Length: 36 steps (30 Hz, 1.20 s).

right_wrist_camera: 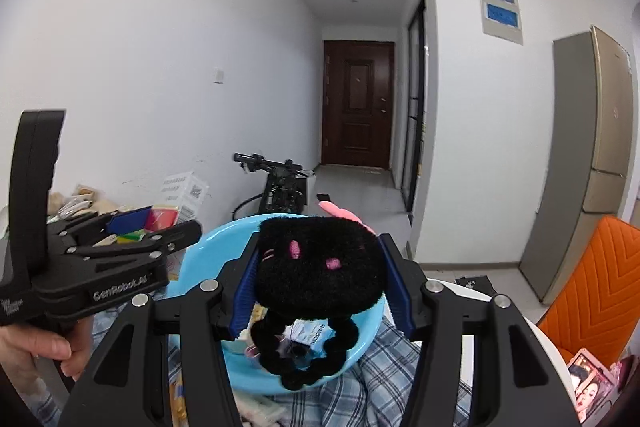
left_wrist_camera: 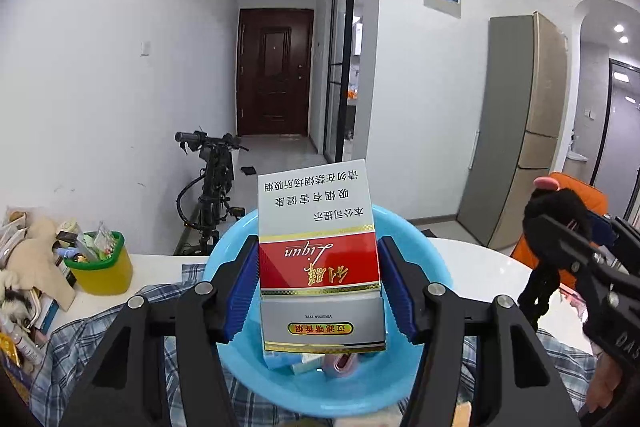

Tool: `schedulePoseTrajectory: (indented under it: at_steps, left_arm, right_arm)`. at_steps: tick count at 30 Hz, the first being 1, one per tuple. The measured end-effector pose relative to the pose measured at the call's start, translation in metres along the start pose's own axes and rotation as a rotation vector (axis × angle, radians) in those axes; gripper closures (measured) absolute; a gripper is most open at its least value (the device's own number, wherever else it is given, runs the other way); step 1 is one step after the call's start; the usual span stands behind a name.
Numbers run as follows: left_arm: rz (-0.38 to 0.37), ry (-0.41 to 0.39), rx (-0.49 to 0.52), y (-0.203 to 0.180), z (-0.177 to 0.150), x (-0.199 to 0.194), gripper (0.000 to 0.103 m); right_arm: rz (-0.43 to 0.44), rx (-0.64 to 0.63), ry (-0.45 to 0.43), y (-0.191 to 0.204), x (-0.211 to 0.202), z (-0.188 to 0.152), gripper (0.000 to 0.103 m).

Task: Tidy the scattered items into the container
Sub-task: 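Carry the Liqun box and plush cat over the blue basin with both tools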

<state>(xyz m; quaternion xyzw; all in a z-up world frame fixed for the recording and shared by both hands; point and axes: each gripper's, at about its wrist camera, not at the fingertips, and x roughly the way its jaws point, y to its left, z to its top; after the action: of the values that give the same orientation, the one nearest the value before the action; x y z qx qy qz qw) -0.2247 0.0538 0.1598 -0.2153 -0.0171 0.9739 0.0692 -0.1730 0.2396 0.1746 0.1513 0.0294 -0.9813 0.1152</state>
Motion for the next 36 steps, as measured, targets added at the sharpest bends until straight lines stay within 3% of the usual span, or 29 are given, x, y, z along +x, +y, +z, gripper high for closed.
schedulePoseTrajectory:
  at_steps: [3, 5, 9, 12, 14, 15, 20, 23, 27, 33, 36]
  left_arm:
    - [0.007, -0.005, -0.037, 0.008, 0.004, 0.019, 0.042]
    - [0.058, -0.028, -0.055, 0.014, 0.005, 0.027, 0.042]
    - [0.04, 0.023, -0.109, 0.025, 0.008, 0.047, 0.042]
    - [0.035, 0.046, -0.071, 0.018, 0.013, 0.055, 0.042]
    - [0.069, 0.069, 0.028, 0.007, 0.019, 0.068, 0.042]
    - [0.105, 0.078, 0.045, 0.004, 0.022, 0.072, 0.042]
    - [0.057, 0.099, -0.062, 0.016, 0.028, 0.079, 0.042]
    - [0.106, 0.13, -0.019, 0.014, 0.024, 0.081, 0.042]
    - [0.063, 0.119, 0.005, 0.007, 0.023, 0.071, 0.042]
    - [0.067, 0.11, 0.036, 0.001, 0.032, 0.06, 0.042]
    - [0.084, 0.158, 0.031, 0.0, 0.043, 0.061, 0.042]
  right_arm:
    - [-0.016, 0.027, 0.025, -0.004, 0.018, 0.003, 0.049]
    - [-0.012, 0.051, 0.057, -0.006, 0.029, 0.004, 0.049]
    - [-0.018, 0.011, 0.11, -0.001, 0.048, 0.006, 0.049]
    - [-0.074, -0.073, 0.137, 0.01, 0.06, 0.008, 0.049]
    - [-0.121, -0.102, 0.142, 0.018, 0.064, 0.013, 0.049]
    - [-0.109, -0.083, 0.14, 0.02, 0.064, 0.016, 0.049]
    - [-0.11, 0.012, 0.142, 0.014, 0.063, 0.034, 0.049]
    - [-0.14, 0.026, 0.153, 0.007, 0.065, 0.041, 0.049]
    - [-0.158, 0.045, 0.168, -0.004, 0.066, 0.045, 0.049]
    - [-0.141, 0.131, 0.182, -0.025, 0.063, 0.049, 0.049]
    - [-0.119, 0.156, 0.22, -0.035, 0.065, 0.057, 0.049]
